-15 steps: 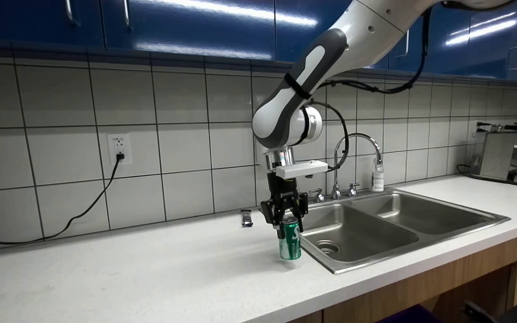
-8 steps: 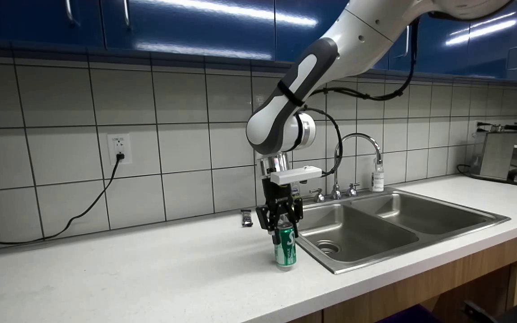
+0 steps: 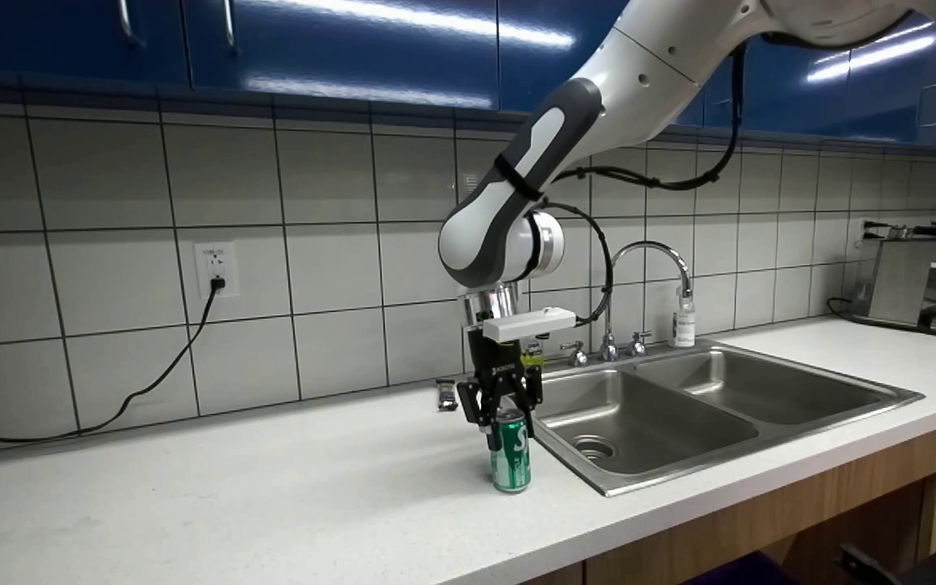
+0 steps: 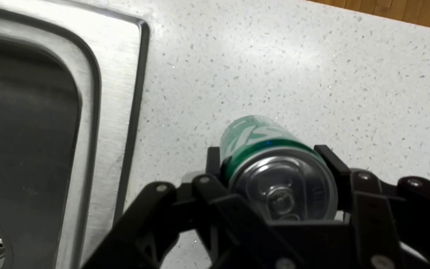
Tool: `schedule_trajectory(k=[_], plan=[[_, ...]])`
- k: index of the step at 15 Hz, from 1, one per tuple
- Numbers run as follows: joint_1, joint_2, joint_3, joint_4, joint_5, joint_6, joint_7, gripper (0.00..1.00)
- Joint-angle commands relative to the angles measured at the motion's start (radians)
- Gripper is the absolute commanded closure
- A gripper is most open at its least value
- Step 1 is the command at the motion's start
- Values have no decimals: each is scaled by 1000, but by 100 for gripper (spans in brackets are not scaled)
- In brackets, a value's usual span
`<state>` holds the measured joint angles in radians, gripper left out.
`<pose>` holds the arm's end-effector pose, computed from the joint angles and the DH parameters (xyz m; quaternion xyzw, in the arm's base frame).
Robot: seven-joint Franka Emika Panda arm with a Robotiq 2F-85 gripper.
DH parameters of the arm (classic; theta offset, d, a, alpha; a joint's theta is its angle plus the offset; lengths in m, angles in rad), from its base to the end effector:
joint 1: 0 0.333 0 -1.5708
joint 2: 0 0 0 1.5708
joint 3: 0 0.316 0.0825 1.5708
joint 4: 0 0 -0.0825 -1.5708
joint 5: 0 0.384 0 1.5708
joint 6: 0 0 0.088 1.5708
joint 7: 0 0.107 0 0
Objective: Remove the can from the sink
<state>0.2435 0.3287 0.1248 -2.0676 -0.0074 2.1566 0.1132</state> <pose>0.5241 0.2013 0.2558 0.9846 0.1278 -0.1190 0.0112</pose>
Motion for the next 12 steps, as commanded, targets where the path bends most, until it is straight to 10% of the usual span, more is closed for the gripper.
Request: schedule_trajectory(k=[1, 2, 12], plan=[[2, 4, 10, 17, -24, -7, 21, 62], [3, 3, 10, 16, -23, -8, 23, 12], [11, -84, 10, -6, -32, -25, 39, 0]])
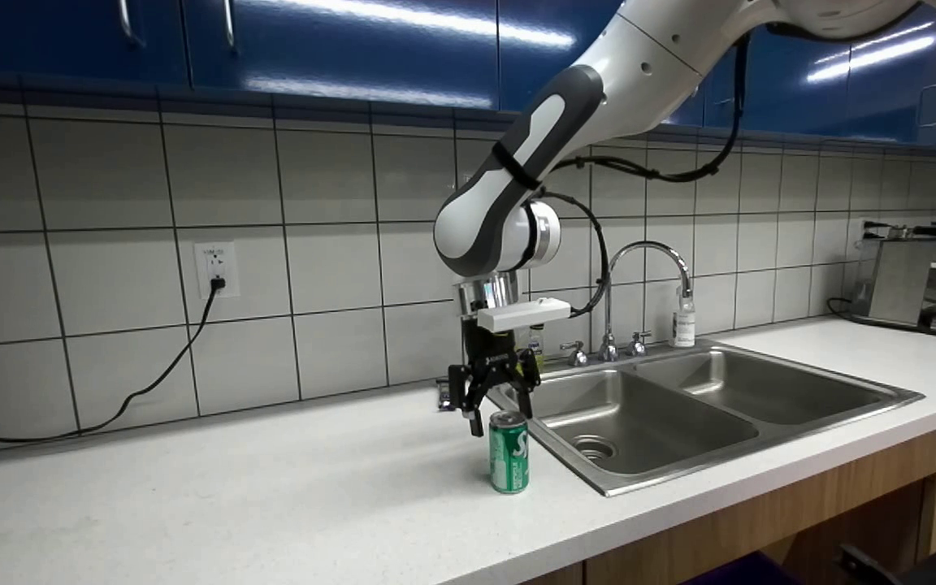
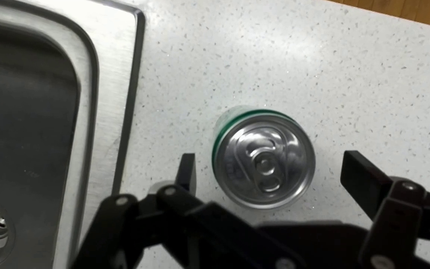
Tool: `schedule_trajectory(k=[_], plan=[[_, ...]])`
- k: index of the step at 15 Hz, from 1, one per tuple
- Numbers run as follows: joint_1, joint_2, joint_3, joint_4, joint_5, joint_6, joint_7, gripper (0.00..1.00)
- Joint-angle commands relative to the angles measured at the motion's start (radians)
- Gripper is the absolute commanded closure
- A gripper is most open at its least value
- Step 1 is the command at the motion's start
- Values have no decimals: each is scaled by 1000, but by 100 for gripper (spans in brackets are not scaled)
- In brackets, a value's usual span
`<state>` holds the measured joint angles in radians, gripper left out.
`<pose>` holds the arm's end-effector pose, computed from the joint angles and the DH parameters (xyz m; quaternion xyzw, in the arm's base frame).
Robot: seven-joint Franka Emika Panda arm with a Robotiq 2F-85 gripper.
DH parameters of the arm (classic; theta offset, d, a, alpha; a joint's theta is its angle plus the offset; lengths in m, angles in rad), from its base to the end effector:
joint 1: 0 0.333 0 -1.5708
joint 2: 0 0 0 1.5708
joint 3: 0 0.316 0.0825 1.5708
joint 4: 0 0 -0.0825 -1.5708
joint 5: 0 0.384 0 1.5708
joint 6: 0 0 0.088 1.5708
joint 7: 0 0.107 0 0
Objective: Remove the can from the sink
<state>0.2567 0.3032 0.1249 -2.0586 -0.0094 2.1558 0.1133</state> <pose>0.5259 0.2096 0.2735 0.9855 0.1351 -0.1022 0.0102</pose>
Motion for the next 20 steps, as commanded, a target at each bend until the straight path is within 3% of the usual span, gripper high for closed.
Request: schedule_trajectory(k=[1, 10, 20], plan=[[-3, -71, 10, -19, -30, -23, 39, 0], [-28, -215, 4, -104, -19, -12, 80, 0], [-120, -479, -30, -340, 15, -20, 161, 0]])
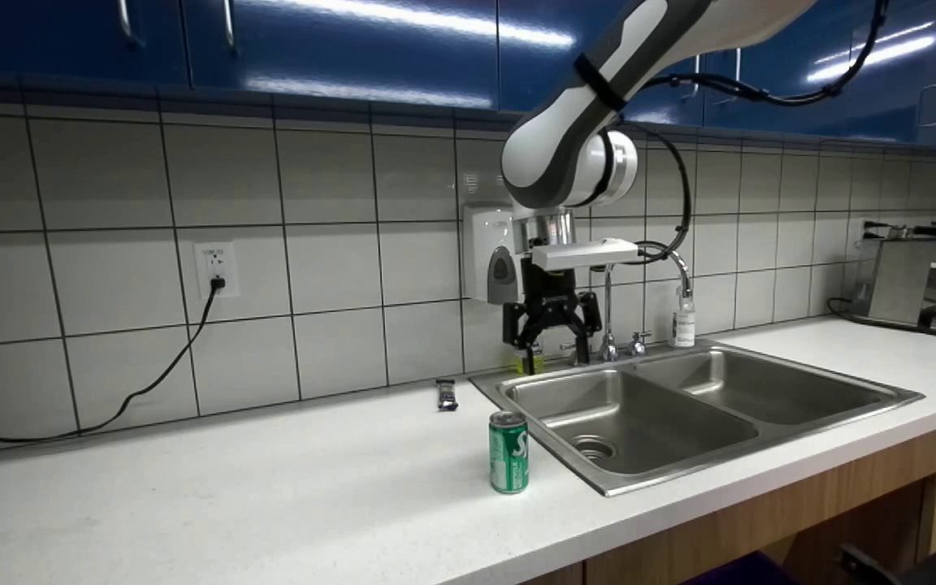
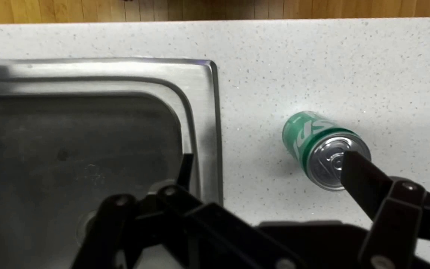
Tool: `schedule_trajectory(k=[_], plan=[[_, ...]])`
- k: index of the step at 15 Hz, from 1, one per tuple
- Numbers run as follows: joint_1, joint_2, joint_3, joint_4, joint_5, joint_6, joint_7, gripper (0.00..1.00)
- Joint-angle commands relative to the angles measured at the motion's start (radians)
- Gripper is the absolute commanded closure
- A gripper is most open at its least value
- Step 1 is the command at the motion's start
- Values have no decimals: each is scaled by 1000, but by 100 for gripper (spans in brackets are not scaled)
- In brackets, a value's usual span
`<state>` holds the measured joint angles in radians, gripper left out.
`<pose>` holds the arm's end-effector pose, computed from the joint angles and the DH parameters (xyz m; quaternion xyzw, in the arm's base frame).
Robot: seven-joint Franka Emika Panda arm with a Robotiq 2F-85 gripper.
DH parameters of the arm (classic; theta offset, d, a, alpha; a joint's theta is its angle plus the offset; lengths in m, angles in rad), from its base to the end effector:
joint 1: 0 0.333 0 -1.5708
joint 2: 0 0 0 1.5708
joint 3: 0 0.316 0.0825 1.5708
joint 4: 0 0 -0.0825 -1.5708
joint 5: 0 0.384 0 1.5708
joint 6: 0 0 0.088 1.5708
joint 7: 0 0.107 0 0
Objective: Remove the can from the sink
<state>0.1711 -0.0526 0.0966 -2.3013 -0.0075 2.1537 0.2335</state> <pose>0.4765 0.1305 0.3613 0.9987 0.0191 -0.0447 0.0172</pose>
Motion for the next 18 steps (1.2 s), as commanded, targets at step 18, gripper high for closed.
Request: schedule_trajectory(k=[18], plan=[[-113, -301, -28, -238, 48, -31, 38, 0]])
